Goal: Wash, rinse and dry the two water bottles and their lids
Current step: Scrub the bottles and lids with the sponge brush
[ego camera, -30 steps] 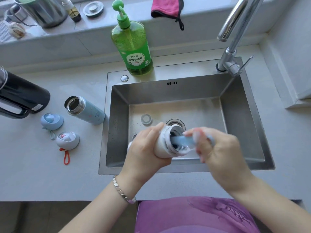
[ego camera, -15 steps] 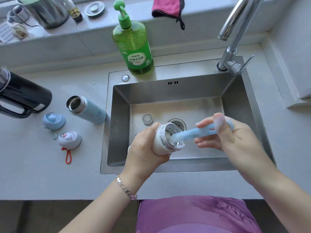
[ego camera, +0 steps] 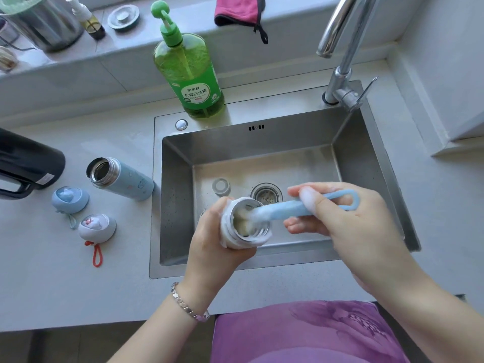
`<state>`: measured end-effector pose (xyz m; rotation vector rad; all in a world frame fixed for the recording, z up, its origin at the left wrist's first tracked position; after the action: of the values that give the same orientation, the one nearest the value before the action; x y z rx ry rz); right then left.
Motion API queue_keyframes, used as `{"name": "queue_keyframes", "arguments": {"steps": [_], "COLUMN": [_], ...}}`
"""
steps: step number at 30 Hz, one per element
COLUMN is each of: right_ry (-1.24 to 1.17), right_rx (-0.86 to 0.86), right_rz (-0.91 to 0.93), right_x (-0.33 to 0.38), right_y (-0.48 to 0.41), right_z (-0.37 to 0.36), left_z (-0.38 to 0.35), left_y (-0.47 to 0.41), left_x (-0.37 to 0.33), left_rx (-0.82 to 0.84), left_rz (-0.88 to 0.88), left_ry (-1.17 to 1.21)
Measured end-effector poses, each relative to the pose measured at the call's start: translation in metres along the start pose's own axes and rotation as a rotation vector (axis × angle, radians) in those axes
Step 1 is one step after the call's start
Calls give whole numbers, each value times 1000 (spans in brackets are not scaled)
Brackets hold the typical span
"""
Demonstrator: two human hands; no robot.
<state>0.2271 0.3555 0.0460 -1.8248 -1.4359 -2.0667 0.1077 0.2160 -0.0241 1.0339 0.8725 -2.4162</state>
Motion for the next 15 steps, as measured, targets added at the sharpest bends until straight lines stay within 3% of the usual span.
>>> {"name": "queue_keyframes", "arguments": {"steps": [5,9,11,15], "right_ry": [267,185,149,383], "right_rx": [88,98,105,193], "right_rz": [126,184,192,151], "right_x": [-12,4,10,-13], "right_y": [9,3,-5,-5], "right_z": [-31,-19,-14,-39], "left_z": [-10,5,11,-4], "left_y": [-5,-3,-2,-4], "left_x": [-16,11,16,-4], "left_rx": [70,42,15,115], "left_rz": [-146,113,156,-55], "left_ry": [-12,38,51,-13]}}
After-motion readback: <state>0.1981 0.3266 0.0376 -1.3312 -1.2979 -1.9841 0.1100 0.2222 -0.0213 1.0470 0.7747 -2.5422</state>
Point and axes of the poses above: each hand's wrist, its own y-axis away from the middle knuckle, its own z-axis out of the back of the hand, x = y × z, the point moved 6 cm from there along -y, towards the middle knuckle, and after that the axes turned 12 degrees about -z, right-handed, at the moved point
